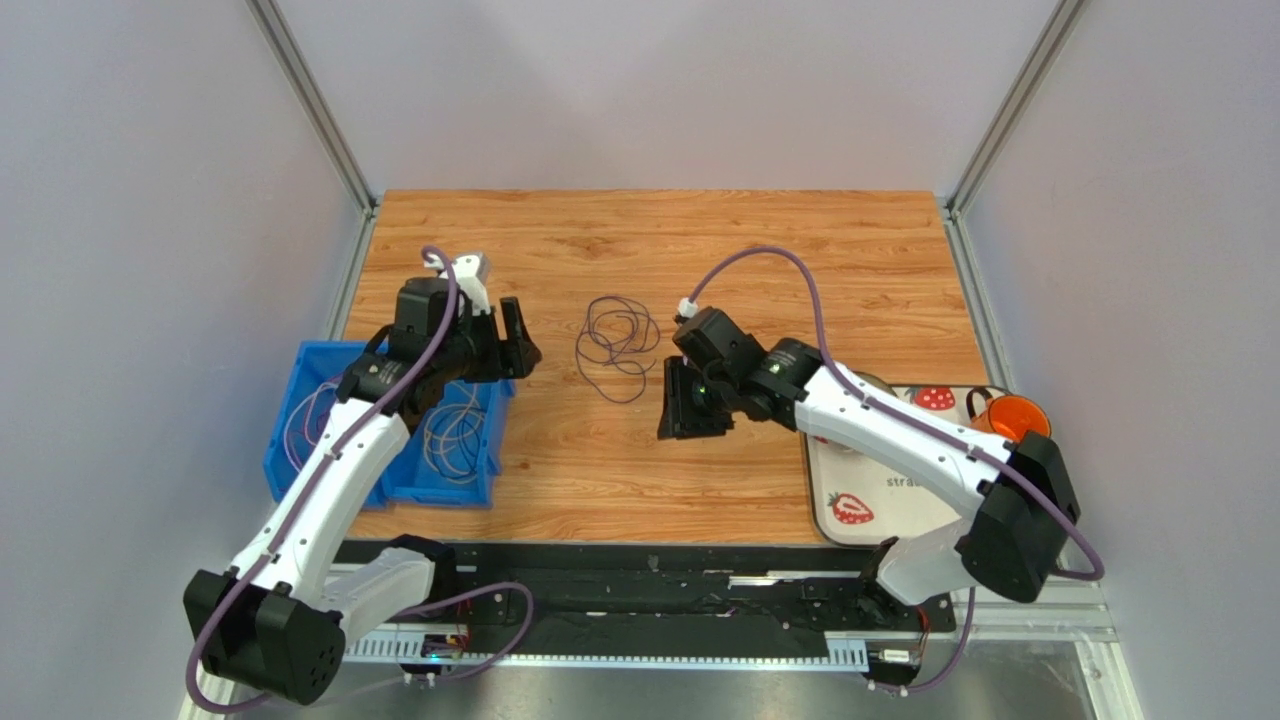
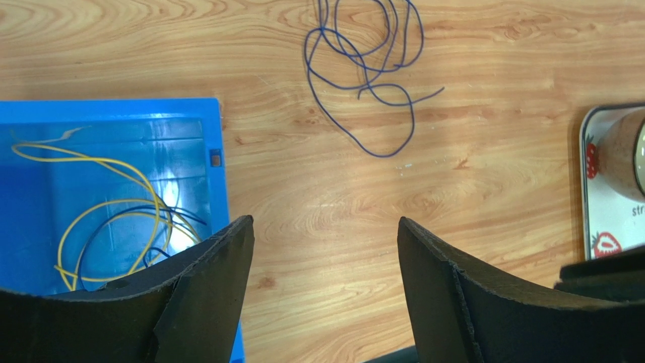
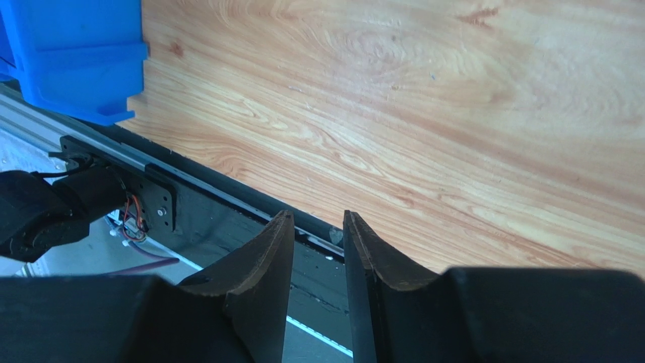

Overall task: Untangle the cables
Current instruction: Pick up the cable at the center of the board.

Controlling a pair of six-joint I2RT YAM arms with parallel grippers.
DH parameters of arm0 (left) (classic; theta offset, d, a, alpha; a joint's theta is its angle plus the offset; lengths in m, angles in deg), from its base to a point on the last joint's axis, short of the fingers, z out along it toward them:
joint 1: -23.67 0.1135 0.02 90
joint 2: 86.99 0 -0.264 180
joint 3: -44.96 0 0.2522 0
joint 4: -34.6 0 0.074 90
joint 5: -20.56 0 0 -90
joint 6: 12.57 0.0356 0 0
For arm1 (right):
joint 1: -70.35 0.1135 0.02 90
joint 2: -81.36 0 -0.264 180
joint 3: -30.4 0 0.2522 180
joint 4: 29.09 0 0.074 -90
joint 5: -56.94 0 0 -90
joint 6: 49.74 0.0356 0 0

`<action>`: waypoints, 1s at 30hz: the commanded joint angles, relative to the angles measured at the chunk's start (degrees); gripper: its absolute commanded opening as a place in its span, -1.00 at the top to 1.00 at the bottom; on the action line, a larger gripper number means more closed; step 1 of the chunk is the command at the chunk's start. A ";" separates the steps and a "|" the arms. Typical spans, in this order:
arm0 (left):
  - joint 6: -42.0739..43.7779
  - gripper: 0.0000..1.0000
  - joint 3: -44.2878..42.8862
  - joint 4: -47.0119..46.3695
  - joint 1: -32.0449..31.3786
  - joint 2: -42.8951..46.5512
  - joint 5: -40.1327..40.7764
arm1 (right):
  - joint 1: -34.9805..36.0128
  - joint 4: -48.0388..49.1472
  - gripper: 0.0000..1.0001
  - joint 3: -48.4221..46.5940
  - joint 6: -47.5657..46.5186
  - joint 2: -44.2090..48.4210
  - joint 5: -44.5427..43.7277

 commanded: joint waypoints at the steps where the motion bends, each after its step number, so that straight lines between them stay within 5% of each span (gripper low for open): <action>1: 1.78 -0.55 -3.42 3.83 -0.84 2.02 1.97 | -0.49 -0.24 0.31 -9.88 -4.25 -6.90 -2.41; 16: 6.88 -0.55 3.70 8.67 -0.84 15.29 -1.02 | -4.18 -8.33 0.33 -41.42 -8.04 -34.77 -10.41; 30: 5.65 -0.54 5.37 6.74 -0.84 16.97 -4.88 | -11.30 -4.38 0.41 -55.78 -1.53 -52.44 -9.01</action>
